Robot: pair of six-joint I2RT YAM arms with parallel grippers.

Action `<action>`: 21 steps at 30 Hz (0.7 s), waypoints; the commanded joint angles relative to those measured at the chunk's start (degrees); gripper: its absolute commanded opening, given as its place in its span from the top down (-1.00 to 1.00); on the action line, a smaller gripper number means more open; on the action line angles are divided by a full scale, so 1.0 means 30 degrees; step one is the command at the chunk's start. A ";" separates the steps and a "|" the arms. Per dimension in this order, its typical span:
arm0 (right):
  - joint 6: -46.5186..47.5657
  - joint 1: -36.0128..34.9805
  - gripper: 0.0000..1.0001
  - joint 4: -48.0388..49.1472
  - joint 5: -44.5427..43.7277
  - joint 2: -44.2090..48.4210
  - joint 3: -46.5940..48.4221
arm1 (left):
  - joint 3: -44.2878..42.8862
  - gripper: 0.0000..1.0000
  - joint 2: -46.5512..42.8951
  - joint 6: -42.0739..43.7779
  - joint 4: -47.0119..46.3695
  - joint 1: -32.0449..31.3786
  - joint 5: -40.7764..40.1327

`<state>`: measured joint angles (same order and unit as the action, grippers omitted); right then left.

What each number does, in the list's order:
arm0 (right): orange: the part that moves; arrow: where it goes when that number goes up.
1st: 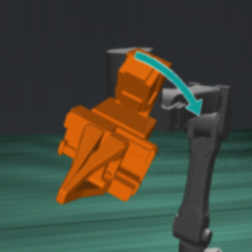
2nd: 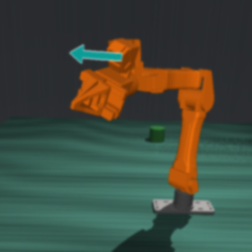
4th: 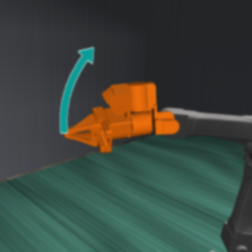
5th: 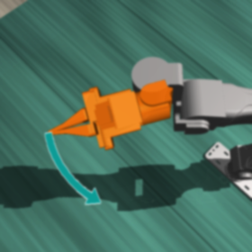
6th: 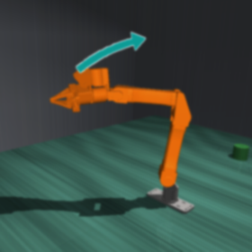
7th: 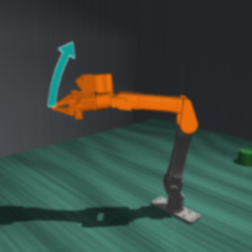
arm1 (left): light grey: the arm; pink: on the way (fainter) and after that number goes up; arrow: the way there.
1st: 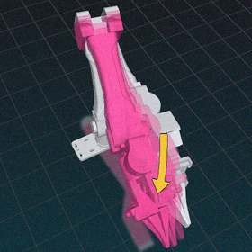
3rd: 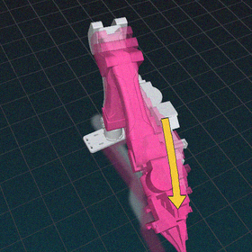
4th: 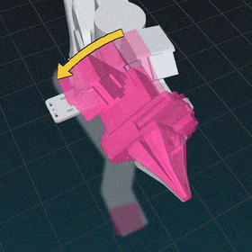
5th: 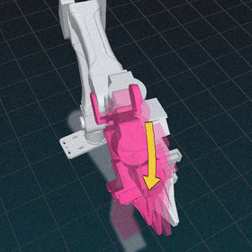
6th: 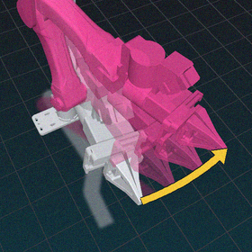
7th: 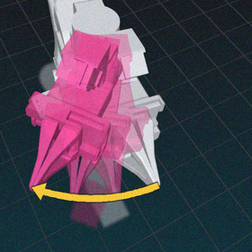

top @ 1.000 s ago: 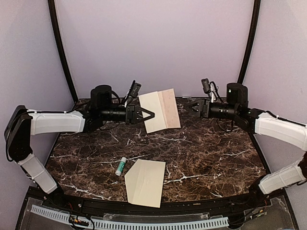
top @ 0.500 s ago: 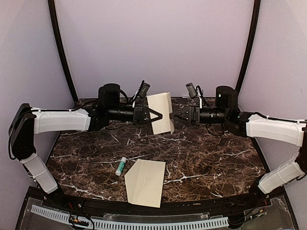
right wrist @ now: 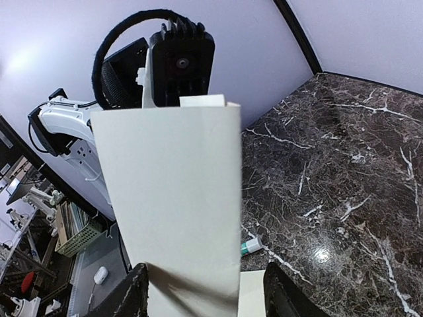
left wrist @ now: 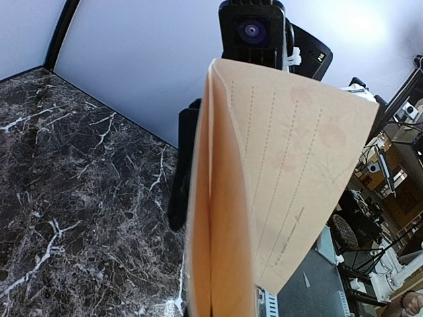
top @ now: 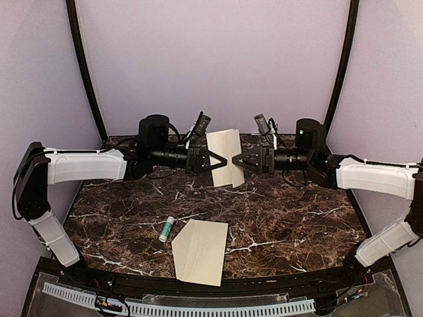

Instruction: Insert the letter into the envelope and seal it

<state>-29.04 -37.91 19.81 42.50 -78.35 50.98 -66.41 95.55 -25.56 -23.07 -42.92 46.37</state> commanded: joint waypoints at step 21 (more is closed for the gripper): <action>-0.1876 -0.0166 0.94 0.5230 0.4827 -0.1350 -0.1085 | -0.0612 0.99 -0.0717 0.0646 0.0010 -0.0402 0.1724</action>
<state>-34.26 -38.00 31.99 54.52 -82.72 48.29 -66.63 95.66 -24.60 -23.07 -43.94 51.31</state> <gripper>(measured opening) 0.053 0.010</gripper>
